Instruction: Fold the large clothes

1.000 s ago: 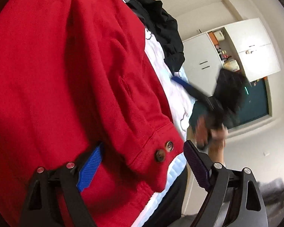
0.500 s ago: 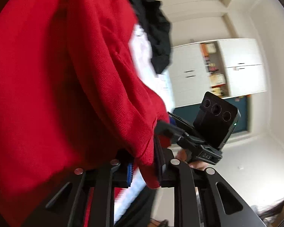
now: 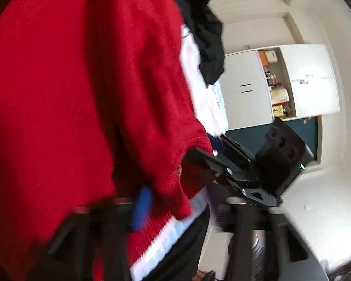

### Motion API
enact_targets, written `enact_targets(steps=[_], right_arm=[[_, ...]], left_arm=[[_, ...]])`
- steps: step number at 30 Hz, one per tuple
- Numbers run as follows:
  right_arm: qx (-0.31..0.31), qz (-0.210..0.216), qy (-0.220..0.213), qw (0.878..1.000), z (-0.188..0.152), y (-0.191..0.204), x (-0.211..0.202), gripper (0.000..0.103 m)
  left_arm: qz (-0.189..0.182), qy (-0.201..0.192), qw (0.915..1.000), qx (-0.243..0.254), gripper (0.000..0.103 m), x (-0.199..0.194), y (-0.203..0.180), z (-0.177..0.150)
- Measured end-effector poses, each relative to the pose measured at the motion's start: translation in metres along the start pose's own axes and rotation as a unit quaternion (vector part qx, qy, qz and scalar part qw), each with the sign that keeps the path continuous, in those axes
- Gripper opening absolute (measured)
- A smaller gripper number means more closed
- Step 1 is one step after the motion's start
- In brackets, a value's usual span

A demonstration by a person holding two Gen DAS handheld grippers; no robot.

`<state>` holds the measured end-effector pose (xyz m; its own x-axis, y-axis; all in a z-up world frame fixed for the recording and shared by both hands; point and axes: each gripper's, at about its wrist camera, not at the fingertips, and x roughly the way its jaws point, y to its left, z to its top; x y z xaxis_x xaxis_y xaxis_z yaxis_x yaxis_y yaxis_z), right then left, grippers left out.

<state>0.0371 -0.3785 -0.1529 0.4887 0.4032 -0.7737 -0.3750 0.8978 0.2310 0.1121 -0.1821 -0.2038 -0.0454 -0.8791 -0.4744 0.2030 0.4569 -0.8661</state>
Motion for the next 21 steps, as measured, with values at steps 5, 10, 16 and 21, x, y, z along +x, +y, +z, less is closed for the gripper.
enact_targets(steps=[5,10,16,21], right_arm=[[0.018,-0.002,-0.068,0.998,0.026,-0.003,-0.025,0.078],[0.036,0.002,-0.084,0.996,0.056,0.009,-0.005,0.078],[0.008,0.059,-0.057,0.997,0.098,0.074,0.049,0.08],[-0.036,0.081,-0.032,0.996,0.129,0.135,0.093,0.08]], left_arm=[[0.058,-0.089,0.9934,0.043,0.098,-0.088,-0.008,-0.011],[0.097,-0.202,0.9741,-0.03,0.098,-0.22,0.049,-0.021],[0.147,-0.341,0.9157,-0.153,0.099,-0.403,0.148,-0.052],[0.201,-0.445,0.8351,-0.254,0.099,-0.538,0.232,-0.098]])
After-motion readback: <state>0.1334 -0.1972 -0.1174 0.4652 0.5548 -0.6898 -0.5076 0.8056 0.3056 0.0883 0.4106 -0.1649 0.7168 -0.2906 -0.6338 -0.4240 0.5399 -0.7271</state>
